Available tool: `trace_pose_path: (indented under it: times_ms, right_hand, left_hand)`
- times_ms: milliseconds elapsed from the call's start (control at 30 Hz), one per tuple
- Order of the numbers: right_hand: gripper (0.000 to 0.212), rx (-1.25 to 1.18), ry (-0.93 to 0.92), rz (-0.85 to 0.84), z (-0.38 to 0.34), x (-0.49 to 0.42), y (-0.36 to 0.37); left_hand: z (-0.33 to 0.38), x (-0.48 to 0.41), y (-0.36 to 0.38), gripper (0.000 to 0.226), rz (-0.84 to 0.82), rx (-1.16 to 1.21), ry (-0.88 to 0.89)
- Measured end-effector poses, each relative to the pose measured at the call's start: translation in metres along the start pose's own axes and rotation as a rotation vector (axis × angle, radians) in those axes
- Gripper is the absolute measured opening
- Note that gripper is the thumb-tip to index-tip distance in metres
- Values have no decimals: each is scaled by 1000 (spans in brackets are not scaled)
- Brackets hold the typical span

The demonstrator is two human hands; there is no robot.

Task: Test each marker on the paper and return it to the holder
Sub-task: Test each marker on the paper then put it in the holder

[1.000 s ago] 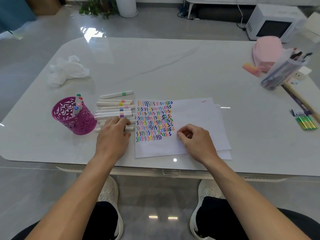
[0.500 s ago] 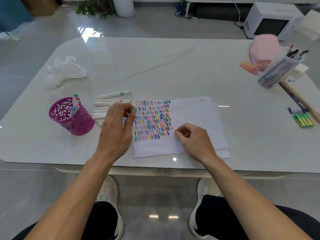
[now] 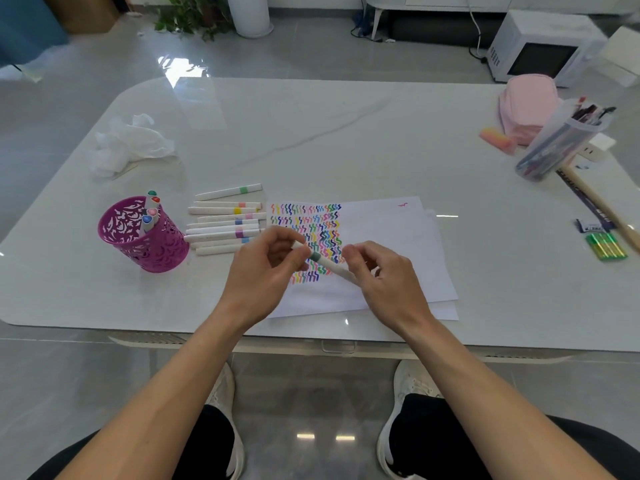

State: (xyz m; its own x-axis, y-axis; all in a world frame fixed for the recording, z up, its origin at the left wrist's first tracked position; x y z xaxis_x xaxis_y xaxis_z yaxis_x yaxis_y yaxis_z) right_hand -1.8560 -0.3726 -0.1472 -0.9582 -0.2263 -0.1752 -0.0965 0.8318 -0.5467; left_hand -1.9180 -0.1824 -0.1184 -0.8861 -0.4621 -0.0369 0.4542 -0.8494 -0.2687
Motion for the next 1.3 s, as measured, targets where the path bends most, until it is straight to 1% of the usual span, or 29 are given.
trace_pose_path:
  times_ms: [133, 200, 233, 267, 367, 400, 467, 533, 667, 833, 933, 1033, 1200, 1300]
  right_hand:
    - [43, 174, -273, -65, -6, 5, 3]
    - [51, 198, -307, -92, -4, 8, 8]
    - [51, 204, -321, -91, -3, 9, 10]
    - [48, 213, -346, -82, -2, 10, 10]
    - [30, 243, -450, -44, -1, 9, 9]
    - [28, 260, -467, -37, -2, 9, 8]
    - [24, 308, -490, -12, -3, 10, 8]
    - [25, 358, -505, 10, -4, 12, 9]
    - [20, 401, -559, -7, -3, 15, 10]
    - [23, 373, -496, -77, -4, 19, 13]
    - [26, 383, -512, -86, -1, 18, 15]
    - [36, 440, -554, -79, 1, 19, 18]
    - [31, 486, -574, -43, -2, 20, 16]
    - [34, 494, -530, -55, -1, 20, 15]
  left_hand:
    - [-1, 3, 7, 10, -85, -18, -44]
    - [-1, 2, 7, 12, -141, -4, -89]
    - [-1, 2, 7, 13, -175, 1, -103]
    - [-2, 3, 8, 12, -207, -3, -106]
    - [-5, 2, 8, 8, -254, -39, -84]
    - [-6, 3, 8, 9, -262, -67, -69]
    - [-10, 4, 10, 11, -273, -167, -24]
    - [-12, 5, 11, 12, -275, -270, 18]
    - [-16, 8, 16, 13, -301, -370, 20]
    - [-16, 10, 19, 14, -314, -466, 73]
    - [-15, 10, 19, 16, -301, -458, 69]
    - [-15, 8, 17, 15, -292, -356, 2]
    - [-18, 7, 15, 15, -309, -280, -74]
    - [-18, 3, 10, 11, -295, -276, -75]
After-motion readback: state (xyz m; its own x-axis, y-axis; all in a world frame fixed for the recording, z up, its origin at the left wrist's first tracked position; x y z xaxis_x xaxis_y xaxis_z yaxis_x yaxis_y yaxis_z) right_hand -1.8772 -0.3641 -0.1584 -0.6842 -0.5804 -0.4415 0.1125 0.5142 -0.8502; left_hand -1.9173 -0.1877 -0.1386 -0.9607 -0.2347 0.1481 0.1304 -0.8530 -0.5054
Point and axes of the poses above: each hand's wrist, its own x-axis away from the middle knuckle, its own y-axis out of the palm, z = x × y, the point moved 3 cm from there along -x, towards the middle knuckle, and after that the axes turned 10 degrees about z, right-handed, at the moved point
